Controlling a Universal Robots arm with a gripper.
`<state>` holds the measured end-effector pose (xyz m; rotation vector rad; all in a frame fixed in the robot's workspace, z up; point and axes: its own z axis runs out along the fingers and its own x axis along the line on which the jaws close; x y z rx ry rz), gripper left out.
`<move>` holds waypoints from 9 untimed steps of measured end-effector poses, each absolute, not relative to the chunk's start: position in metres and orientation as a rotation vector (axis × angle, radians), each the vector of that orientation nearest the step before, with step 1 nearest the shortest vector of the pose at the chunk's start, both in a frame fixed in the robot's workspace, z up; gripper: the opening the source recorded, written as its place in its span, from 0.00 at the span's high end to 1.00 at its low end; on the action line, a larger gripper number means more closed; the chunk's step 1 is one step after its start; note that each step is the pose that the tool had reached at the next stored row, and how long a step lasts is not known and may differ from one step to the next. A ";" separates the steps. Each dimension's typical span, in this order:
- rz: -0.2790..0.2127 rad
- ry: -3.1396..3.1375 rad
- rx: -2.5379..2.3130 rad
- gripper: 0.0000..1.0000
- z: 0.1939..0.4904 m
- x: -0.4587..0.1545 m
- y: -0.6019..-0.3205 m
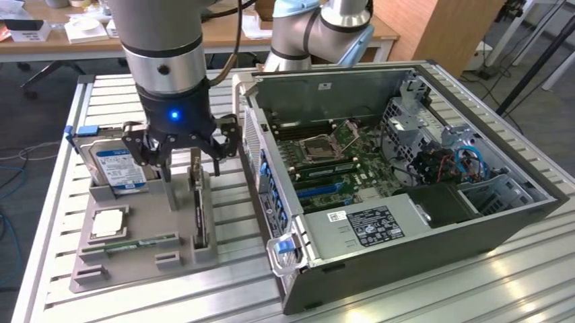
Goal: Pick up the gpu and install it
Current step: 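Pick up the gpu and move the gpu toward the slot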
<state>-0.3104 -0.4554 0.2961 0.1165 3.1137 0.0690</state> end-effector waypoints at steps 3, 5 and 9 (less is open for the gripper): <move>0.069 3.114 0.117 0.24 0.292 -0.310 -0.455; 0.069 3.114 0.117 0.24 0.289 -0.310 -0.455; 0.069 3.114 0.117 0.24 0.285 -0.310 -0.455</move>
